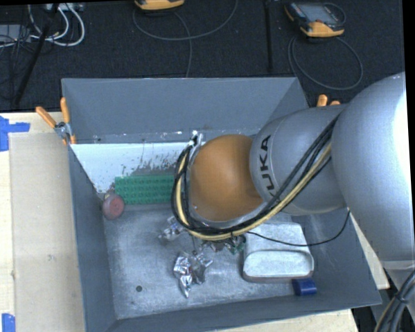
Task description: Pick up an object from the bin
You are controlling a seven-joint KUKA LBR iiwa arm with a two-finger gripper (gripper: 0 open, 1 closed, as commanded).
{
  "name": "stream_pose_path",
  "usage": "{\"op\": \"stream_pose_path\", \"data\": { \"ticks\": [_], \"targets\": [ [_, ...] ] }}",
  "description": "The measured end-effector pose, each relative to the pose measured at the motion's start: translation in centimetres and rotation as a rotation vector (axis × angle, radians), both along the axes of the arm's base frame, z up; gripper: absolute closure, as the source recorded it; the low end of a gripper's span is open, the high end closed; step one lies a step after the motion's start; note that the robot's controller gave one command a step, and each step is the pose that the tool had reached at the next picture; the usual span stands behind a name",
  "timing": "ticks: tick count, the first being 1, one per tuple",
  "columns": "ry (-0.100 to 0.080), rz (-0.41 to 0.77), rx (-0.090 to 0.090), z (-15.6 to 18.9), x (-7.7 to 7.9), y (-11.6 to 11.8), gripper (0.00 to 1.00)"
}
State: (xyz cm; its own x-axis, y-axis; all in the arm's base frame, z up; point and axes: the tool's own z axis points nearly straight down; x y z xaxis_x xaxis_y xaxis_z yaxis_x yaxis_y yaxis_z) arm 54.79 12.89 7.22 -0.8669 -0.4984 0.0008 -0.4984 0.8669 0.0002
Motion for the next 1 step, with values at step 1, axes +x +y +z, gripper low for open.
{"op": "stream_pose_path", "data": {
  "ticks": [1],
  "targets": [
    [0.001, 0.402, 0.001, 2.77, -2.88, -1.25, 0.0]
  ]
}}
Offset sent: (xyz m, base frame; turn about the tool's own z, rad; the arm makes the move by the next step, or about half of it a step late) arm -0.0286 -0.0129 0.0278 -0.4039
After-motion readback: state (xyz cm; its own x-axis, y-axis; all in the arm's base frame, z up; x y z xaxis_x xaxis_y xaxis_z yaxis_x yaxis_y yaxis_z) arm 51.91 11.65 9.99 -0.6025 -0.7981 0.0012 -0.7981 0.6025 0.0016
